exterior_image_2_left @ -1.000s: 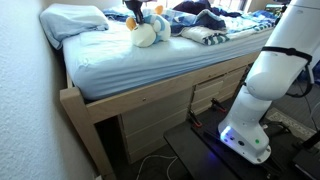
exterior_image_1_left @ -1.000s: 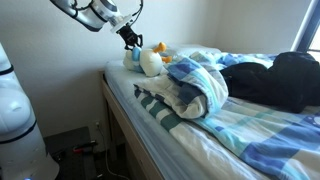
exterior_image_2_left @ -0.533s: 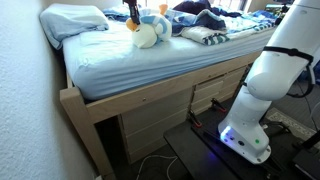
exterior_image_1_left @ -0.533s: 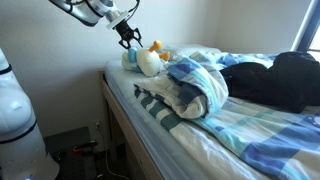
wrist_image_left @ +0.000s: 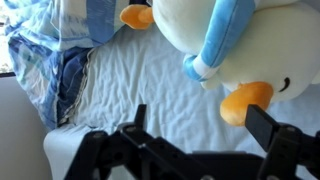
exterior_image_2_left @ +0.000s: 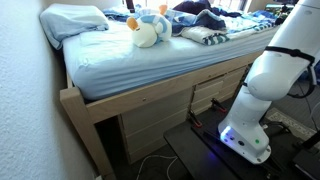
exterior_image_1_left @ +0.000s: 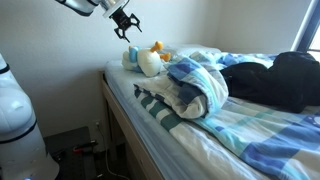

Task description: Place the stuffed duck under the the duvet cover

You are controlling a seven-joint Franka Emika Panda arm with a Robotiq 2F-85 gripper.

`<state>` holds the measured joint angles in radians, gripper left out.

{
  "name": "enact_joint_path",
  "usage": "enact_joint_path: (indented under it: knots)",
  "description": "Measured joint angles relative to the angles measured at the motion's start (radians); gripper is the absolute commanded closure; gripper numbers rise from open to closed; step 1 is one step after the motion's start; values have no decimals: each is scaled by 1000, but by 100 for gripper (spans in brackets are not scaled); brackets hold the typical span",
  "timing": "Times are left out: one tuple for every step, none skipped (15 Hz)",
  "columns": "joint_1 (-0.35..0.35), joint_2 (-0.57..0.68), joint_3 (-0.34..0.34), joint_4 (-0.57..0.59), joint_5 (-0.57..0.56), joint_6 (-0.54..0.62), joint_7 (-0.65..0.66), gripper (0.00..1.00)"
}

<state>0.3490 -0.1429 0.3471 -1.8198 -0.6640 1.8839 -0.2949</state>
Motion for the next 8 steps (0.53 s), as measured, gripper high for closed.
enact_joint_path:
  knots:
    - [-1, -9, 0, 7, -1, 0, -5, 0]
    - [-2, -20, -2, 9, -1, 0, -14, 0]
    - [-3, -33, -6, 8, -1, 0, -19, 0]
    - [-6, -47, -12, 6, -1, 0, -28, 0]
    - [-9, -64, -21, 0, 0, 0, -38, 0]
    - [-12, -84, -32, -9, 1, 0, -52, 0]
    - [-14, -104, -45, -20, 6, 0, -73, 0]
    - [-14, -123, -58, -32, 23, 5, -106, 0]
